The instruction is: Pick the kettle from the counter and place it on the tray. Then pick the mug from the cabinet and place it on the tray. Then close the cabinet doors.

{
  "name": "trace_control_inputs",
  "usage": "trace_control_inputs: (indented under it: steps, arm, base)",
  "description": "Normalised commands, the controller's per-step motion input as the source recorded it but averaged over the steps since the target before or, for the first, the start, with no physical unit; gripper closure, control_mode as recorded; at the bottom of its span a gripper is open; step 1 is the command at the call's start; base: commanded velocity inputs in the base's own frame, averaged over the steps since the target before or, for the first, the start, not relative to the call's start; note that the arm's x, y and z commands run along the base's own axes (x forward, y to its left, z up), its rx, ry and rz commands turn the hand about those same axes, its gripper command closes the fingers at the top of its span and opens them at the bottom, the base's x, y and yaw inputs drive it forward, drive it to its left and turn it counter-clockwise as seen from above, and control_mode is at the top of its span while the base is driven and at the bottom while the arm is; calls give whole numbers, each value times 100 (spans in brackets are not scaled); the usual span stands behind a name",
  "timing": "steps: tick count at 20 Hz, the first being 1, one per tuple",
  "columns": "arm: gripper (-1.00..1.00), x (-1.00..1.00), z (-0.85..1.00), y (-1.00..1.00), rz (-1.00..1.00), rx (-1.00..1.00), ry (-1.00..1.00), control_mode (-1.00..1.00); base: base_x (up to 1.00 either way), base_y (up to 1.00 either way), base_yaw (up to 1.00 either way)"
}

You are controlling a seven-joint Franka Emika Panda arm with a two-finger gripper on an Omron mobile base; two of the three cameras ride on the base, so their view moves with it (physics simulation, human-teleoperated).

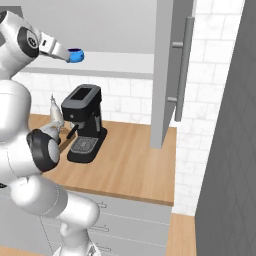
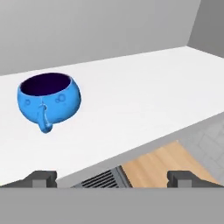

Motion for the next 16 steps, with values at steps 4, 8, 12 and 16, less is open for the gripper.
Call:
trace_control_inputs:
  steps: [4,8,12,16]
  arm:
    - [-100,26,-18,1,0,-1,0,-100]
    - [-100,27,-16,8,0,0,0,-100]
    - [-100,25,-9,12,0,0,-2,-100]
    - [-100,23,-2,13,0,0,-3,-100]
  base:
    - [0,0,0]
    - [0,0,0]
    - [0,0,0]
    - [0,0,0]
